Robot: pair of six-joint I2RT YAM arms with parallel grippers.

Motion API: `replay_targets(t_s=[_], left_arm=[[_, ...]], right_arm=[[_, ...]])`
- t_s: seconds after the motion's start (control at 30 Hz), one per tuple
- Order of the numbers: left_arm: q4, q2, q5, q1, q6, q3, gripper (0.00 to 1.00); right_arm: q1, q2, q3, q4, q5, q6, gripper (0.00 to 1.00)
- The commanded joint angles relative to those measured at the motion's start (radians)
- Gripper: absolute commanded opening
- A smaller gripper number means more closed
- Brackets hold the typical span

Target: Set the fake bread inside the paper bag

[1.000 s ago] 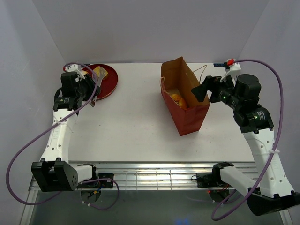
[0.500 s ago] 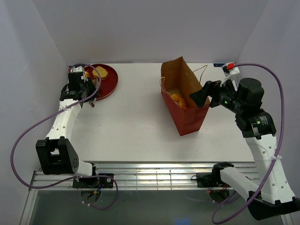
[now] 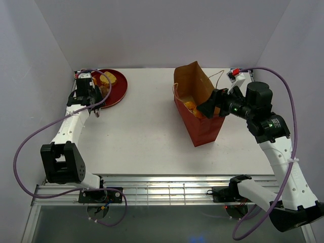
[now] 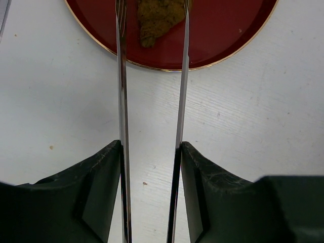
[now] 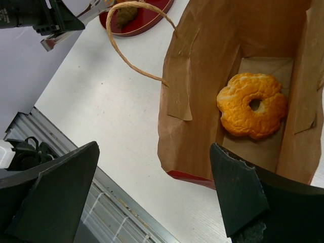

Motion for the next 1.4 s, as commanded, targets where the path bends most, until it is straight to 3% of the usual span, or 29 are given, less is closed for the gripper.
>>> replay_targets(t_s=[0.0, 0.9, 1.37], left_arm=[[0.012, 0.033, -0.038, 0.002, 0.061, 0.044, 0.59], [0.074, 0.212, -0.011, 0.002, 0.123, 0.13, 0.62], [0.067, 0.211, 0.034, 0.002, 0.093, 0.146, 0.63]], right_arm=[[0.021, 0.005, 0.023, 0.015, -0.001, -0.005, 0.96], [0.054, 0.029, 0.017, 0.038, 0.016, -0.022, 0.98], [0.065, 0.038, 0.026, 0.035, 0.025, -0.025, 0.99]])
